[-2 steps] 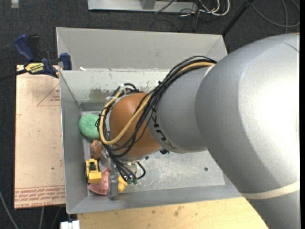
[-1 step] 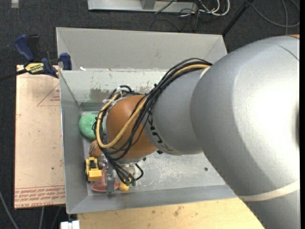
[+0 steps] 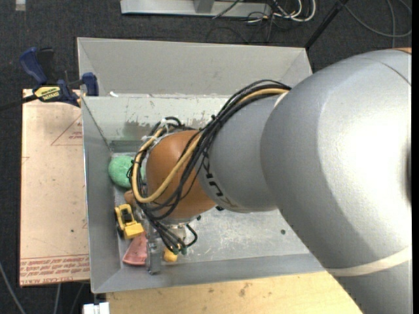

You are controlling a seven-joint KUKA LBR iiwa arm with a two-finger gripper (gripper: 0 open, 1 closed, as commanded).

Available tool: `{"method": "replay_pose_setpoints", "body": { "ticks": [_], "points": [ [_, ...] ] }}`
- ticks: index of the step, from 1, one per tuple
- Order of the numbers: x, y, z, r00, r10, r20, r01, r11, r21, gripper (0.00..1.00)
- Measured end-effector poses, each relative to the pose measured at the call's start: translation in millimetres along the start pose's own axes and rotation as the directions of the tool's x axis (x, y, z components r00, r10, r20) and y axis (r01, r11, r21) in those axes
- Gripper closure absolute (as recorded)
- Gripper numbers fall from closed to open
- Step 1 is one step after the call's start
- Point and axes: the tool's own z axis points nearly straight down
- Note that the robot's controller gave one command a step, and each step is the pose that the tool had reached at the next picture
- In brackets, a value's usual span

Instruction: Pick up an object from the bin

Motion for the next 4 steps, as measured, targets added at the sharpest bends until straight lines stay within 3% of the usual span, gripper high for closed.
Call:
{"method": "replay_pose_setpoints", "body": {
  "ticks": [1,2,3,4],
  "points": [
    [0.0,0.0,0.0,1.000,0.000,0.000,0.000,1.000,0.000,0.00],
    [-5.4,10.3,-1.1,0.957,-0.289,-0.005,0.289,0.957,0.013,1.00],
    [-3.8,7.2,0.1,0.958,-0.286,-0.014,0.286,0.958,0.017,0.00],
    [-5.3,10.6,-0.8,0.957,-0.289,-0.004,0.289,0.957,0.012,1.00]
  ]
}}
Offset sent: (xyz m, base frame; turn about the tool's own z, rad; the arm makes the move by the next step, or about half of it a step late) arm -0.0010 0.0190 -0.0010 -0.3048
